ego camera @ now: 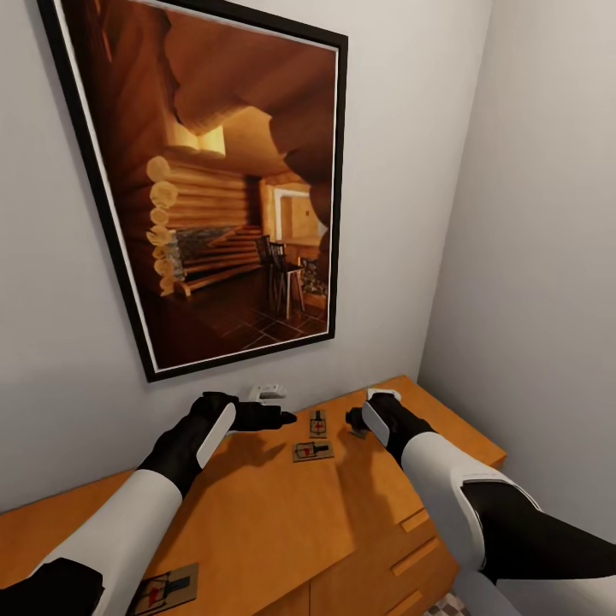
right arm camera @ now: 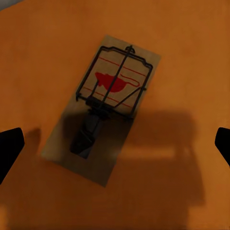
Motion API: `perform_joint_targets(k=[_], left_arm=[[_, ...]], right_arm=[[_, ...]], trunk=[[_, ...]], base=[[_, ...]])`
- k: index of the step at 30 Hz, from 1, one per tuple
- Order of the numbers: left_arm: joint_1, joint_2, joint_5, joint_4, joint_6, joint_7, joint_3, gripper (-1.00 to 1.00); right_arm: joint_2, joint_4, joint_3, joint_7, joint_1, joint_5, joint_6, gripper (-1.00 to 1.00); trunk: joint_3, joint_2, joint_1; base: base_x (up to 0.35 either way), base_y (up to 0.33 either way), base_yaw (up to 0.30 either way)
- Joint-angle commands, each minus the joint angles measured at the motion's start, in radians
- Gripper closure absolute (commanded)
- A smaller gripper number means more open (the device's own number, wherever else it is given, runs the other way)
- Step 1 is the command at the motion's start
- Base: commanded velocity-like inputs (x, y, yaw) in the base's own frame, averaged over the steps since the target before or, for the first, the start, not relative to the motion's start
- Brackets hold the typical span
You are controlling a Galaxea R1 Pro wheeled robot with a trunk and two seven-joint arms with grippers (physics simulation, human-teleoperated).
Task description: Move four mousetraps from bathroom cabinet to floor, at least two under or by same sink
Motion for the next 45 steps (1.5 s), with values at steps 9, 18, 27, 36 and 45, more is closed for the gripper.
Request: perform_joint_targets(k=[9, 18, 27, 36, 45], left_arm=[[-0.001, 0.000, -0.004, -0.001, 0.004, -0.004, 0.000, -1.00], [-0.001, 0.000, -0.004, 0.000, 0.004, -0.004, 0.000, -1.00], [-0.001, 0.000, -0.004, 0.000, 0.004, -0.004, 0.000, -1.00], [-0.001, 0.000, -0.004, 0.000, 0.004, -0.004, 0.000, -1.00], [-0.001, 0.000, -0.004, 0.000, 0.004, -0.004, 0.000, -1.00]], right_arm=[[0.001, 0.004, -0.006, -0.008, 0.000, -0.009, -0.005, -1.00], [0.001, 0.005, -0.005, -0.008, 0.000, -0.009, -0.006, -1.00], [0.001, 0.005, -0.004, -0.008, 0.000, -0.008, -0.007, -1.00], [0.001, 0.005, -0.004, -0.008, 0.000, -0.008, -0.007, -1.00], [0.001, 0.005, -0.004, -0.008, 0.000, -0.008, -0.008, -1.00]], trunk=[[-0.002, -0.001, 0.000], [-0.002, -0.001, 0.000], [-0.002, -0.001, 0.000], [-0.002, -0.001, 0.000], [-0.002, -0.001, 0.000]], base=[[0.000, 0.000, 0.000], [0.000, 0.000, 0.000], [0.000, 0.000, 0.000], [0.000, 0.000, 0.000], [0.000, 0.000, 0.000]])
